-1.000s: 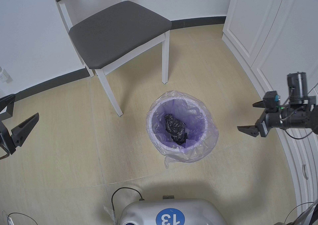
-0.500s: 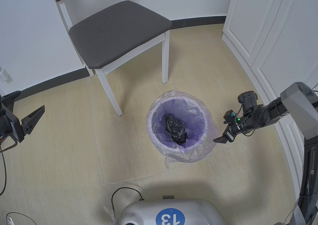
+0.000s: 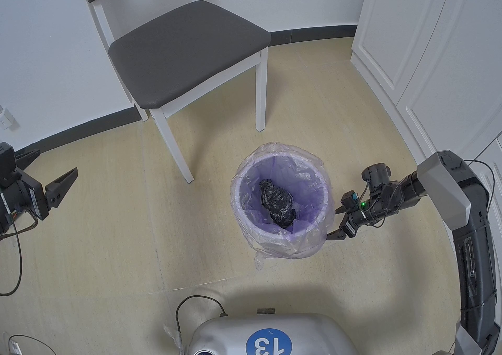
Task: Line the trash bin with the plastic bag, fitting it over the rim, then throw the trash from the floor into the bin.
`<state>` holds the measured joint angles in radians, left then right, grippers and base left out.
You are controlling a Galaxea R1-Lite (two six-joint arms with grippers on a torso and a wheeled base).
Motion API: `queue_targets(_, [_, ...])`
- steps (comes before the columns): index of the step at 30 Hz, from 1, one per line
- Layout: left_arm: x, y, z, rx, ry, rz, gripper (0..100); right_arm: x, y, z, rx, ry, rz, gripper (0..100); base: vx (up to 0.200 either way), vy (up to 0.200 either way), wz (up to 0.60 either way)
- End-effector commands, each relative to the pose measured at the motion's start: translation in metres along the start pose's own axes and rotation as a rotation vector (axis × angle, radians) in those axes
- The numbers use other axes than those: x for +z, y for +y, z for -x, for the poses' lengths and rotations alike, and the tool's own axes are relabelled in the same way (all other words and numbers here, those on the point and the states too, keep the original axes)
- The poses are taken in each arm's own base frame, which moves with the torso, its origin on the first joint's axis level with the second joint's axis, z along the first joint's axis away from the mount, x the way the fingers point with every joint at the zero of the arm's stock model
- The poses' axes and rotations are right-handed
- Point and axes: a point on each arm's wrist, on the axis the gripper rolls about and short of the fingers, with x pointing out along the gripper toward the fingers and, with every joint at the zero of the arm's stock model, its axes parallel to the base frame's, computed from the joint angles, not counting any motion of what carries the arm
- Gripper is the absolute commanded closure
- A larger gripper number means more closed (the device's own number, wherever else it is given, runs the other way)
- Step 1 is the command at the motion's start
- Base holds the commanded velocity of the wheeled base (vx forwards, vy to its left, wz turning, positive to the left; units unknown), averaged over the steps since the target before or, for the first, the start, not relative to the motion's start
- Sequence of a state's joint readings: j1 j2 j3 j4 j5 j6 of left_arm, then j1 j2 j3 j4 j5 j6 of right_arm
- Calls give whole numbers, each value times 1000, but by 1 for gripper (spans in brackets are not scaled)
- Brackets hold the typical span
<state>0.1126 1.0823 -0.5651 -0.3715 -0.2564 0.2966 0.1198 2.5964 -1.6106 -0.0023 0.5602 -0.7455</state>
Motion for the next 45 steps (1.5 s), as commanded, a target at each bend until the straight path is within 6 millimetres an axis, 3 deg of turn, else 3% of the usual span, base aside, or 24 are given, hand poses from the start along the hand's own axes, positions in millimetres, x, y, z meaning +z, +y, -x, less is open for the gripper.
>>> queue_targets(1, [-1,1,-1,-3,2,2,0,8,5,22,19,-54,7,0,0,0,0])
queue_targets(3, [0,1,-1,1,-9,-1,0,8,6,35,28,-135,26,0,0,0,0])
queue_targets(10, [3,0,3,7,-35,-8,0,0,7,38,20,-130,19,0,0,0,0])
queue_targets(23, [6,0,7,7,-57,-18,0,-4,-6,7,25,-142,30,0,0,0,0])
queue_targets(24, [6,0,7,9,-56,-18,0,-4,-7,6,24,-143,29,100,0,0,0])
queue_targets(32, [3,-1,8,9,-45,-11,0,1,-13,4,11,-159,30,100,0,0,0])
queue_targets(42, [-2,-3,11,7,-37,-3,0,7,-39,-33,29,-156,12,100,0,0,0])
queue_targets(45, [-3,-4,12,8,-38,-2,0,1,-32,-48,62,-134,-11,100,0,0,0])
